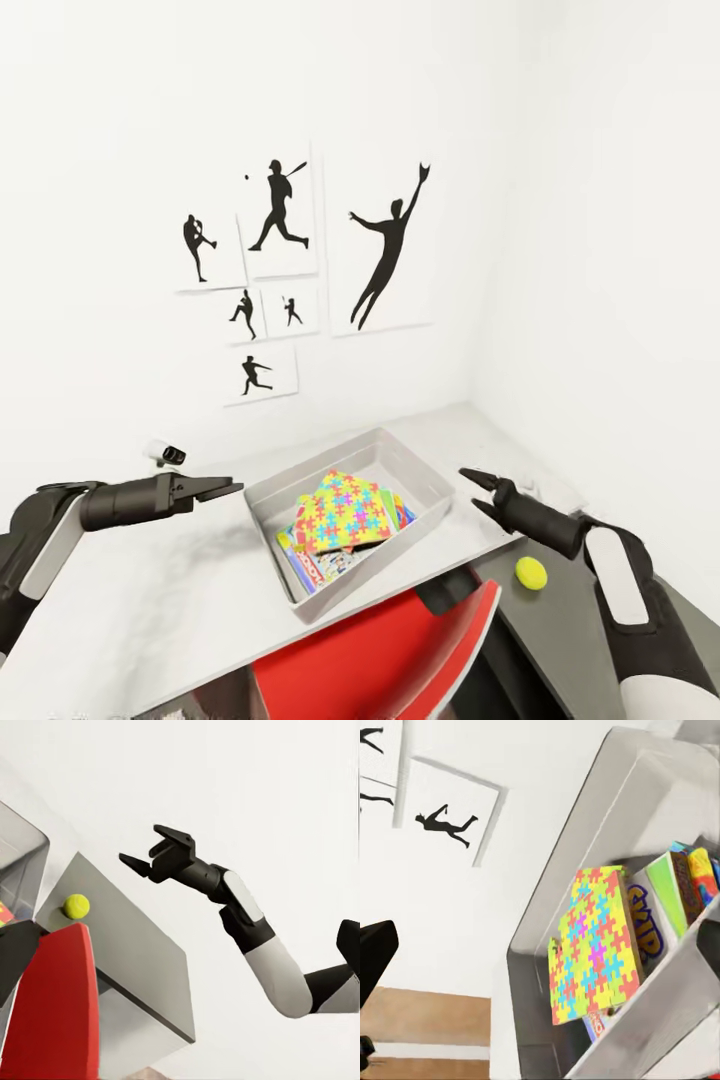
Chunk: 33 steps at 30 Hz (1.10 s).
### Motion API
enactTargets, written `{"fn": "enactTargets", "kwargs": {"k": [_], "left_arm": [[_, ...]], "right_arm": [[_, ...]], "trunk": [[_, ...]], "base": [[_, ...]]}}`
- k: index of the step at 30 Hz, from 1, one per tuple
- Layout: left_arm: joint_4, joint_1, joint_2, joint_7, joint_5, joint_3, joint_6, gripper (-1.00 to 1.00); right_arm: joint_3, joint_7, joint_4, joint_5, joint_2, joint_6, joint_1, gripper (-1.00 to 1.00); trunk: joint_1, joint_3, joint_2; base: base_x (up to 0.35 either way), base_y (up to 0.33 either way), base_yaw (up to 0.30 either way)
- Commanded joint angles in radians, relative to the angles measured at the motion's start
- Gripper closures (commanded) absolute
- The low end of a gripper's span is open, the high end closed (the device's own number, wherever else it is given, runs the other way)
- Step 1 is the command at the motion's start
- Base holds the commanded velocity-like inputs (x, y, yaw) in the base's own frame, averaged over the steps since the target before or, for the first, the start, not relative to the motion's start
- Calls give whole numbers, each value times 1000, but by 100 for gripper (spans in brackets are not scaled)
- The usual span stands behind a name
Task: Put all the toys in the child's room - the three board games (two on the bed and one on the table), the two jigsaw puzzles on the table, and the tennis ball on the table - inside the toy box on the table in the child's room.
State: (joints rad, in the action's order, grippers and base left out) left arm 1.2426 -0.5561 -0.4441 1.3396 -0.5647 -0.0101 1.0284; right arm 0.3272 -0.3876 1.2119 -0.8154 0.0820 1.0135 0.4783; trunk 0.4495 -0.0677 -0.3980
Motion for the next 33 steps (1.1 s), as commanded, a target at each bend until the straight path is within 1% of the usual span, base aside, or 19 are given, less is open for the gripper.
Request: {"fn": "enactTargets", "kwargs": {"k": [1, 2, 3, 4, 5, 7, 9, 11, 13, 17, 19, 23, 33], "left_arm": [[0, 0, 0, 1, -3, 7, 9, -100], [0, 1, 0, 1, -4, 20, 9, -100], [1, 2, 0, 1, -4, 28, 10, -100], [1, 2, 0, 1, -4, 32, 10, -100], [1, 3, -1, 1, -4, 39, 10, -100], [1, 4, -1, 1, -4, 51, 10, -100], [1, 5, -1, 1, -4, 58, 10, -100], [1, 5, -3, 1, -3, 60, 10, -100], [1, 5, -10, 2, -4, 62, 10, -100], [1, 5, -25, 2, -5, 62, 10, -100], [1, 5, -28, 3, -6, 62, 10, -100], [1, 5, -31, 3, -6, 62, 10, -100], [1, 5, -30, 3, -6, 62, 11, -100]], "right_arm": [[9, -36, 5, 7, 11, -23, -26, -100], [15, -74, 10, 8, 26, -63, -64, -100], [19, -101, 11, 8, 36, -86, -89, -100], [21, -115, 11, 9, 41, -97, -102, -100], [26, -144, 10, 10, 50, -119, -126, -100], [34, -193, 6, 12, 60, -174, -164, -100], [37, -223, 4, 14, 65, -221, -182, -100], [38, -236, 3, 15, 68, -238, -188, -100], [39, -244, 1, 15, 70, -250, -192, -100], [40, -252, 9, 15, 71, -256, -194, -100], [40, -264, 14, 15, 71, -256, -194, -100], [41, -289, 10, 15, 71, -257, -194, -100], [41, -296, 9, 16, 71, -257, -195, -100]], "trunk": [[0, -1, -2], [0, 1, -2], [0, 2, -2], [0, 4, -2], [0, 6, -2], [0, 9, -2], [0, 12, -2], [0, 15, -2], [0, 18, -2], [0, 24, -2], [0, 28, -2], [0, 34, -2], [0, 49, -2]], "base": [[-80, 0, -84], [-41, 0, -86], [-26, 0, -88], [-21, 0, -89], [-13, 0, -91], [-7, 0, -94], [-3, 0, -97], [-1, 0, -99], [-25, 0, -102], [-107, 0, -116], [-165, 0, -133], [-147, 0, -145], [-21, 0, -175]]}}
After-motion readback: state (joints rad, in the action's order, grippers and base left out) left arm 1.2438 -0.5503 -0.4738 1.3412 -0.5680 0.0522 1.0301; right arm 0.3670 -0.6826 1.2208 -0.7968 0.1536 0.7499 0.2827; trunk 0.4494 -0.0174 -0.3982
